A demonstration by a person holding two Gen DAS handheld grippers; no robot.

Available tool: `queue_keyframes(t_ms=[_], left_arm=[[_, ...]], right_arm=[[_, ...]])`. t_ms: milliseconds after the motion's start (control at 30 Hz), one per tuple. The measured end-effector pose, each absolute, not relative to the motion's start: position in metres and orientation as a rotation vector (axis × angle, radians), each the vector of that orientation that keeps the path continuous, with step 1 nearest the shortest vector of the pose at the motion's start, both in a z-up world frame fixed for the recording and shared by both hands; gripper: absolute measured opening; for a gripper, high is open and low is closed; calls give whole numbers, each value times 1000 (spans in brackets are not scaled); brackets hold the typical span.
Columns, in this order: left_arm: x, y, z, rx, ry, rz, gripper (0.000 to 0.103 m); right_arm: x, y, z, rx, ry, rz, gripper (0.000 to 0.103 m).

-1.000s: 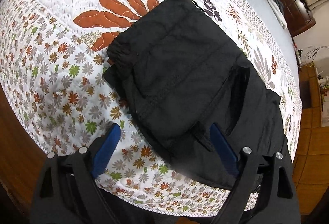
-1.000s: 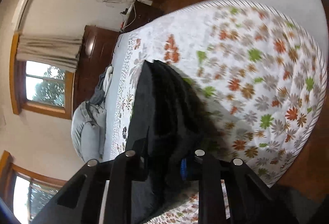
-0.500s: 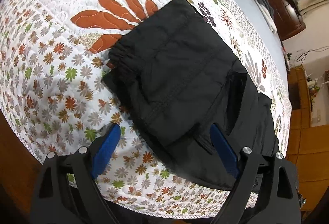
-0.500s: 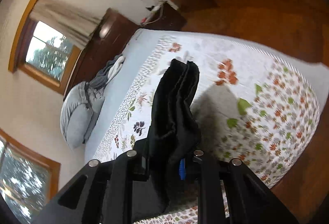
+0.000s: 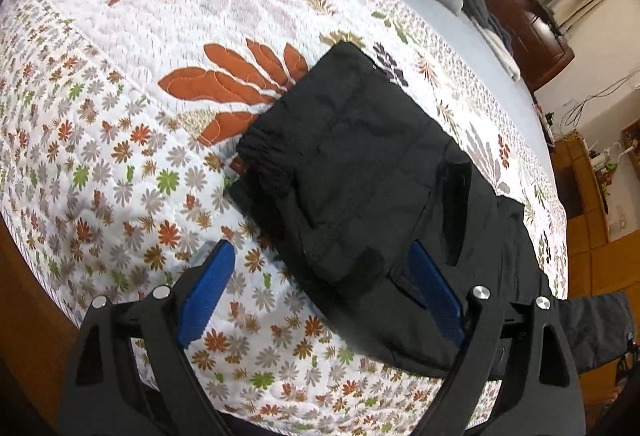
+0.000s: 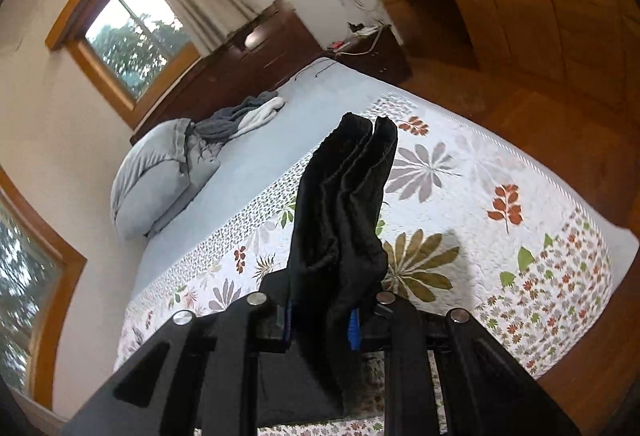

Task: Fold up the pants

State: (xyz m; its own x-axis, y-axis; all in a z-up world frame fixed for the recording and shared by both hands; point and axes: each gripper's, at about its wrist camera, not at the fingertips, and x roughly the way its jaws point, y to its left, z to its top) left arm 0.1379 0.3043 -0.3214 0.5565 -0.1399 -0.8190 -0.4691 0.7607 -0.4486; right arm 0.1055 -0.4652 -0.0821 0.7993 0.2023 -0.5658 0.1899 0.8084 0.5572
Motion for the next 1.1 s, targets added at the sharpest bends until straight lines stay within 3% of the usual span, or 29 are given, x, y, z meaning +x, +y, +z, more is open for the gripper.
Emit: queue_keyframes(t_ms=[333,1100], left_arm=[[107,321,-318,-756,844,210,88],[97,327,-331,-870,845,171,88]], right_arm=[[119,-409,-63,469,685,-7,19],[134,-290,-56,166,716,53,19]])
